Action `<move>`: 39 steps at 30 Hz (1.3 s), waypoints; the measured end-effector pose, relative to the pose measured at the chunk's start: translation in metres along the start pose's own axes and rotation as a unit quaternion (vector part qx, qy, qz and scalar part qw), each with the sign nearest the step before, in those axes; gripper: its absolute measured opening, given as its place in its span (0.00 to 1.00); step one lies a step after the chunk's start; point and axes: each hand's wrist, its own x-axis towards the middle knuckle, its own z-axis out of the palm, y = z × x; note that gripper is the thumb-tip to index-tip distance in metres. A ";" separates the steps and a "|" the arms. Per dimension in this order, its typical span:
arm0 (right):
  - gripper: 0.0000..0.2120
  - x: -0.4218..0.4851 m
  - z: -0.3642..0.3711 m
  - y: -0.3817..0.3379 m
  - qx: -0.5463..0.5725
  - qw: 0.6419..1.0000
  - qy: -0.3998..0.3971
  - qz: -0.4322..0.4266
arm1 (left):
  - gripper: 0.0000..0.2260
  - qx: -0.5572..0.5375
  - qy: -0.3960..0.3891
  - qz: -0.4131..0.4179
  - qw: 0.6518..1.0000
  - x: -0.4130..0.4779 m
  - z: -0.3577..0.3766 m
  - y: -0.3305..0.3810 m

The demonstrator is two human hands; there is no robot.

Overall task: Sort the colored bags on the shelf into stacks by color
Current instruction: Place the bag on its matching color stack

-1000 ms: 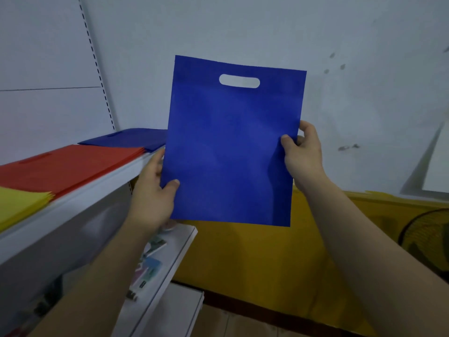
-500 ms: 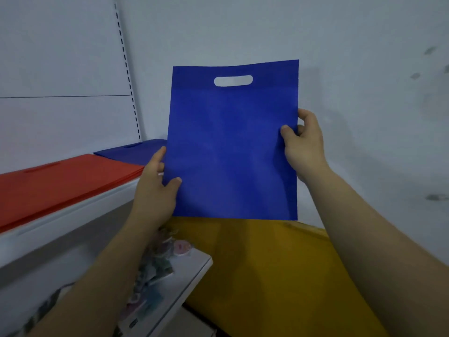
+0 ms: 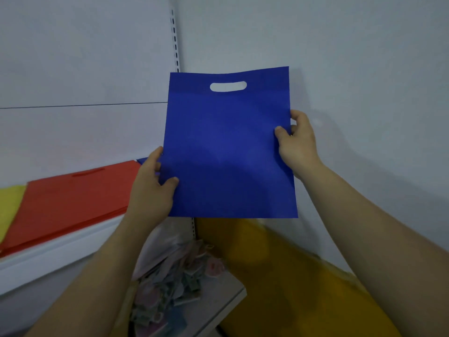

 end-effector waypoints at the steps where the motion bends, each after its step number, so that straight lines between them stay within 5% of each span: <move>1: 0.17 0.008 0.011 0.004 0.004 1.000 -0.007 0.001 | 0.28 0.002 0.004 -0.001 1.000 0.008 -0.002 -0.004; 16: 0.16 0.112 0.132 0.032 -0.026 0.989 -0.139 -0.036 | 0.26 0.065 0.081 -0.044 0.994 0.073 -0.013 -0.017; 26: 0.18 0.145 0.158 0.058 -0.192 0.952 -0.227 -0.076 | 0.26 0.257 -0.013 -0.103 0.961 0.081 0.011 -0.015; 30: 0.24 0.146 0.166 0.077 -0.302 0.909 -0.268 -0.100 | 0.27 0.334 -0.080 -0.143 0.928 0.077 0.020 -0.012; 35: 0.22 0.142 0.176 0.085 -0.470 0.807 -0.331 -0.133 | 0.26 0.371 -0.124 -0.183 0.902 0.076 0.024 -0.012; 39: 0.21 0.137 0.182 0.097 -0.503 0.770 -0.357 -0.162 | 0.27 0.375 -0.146 -0.190 0.896 0.074 0.024 -0.013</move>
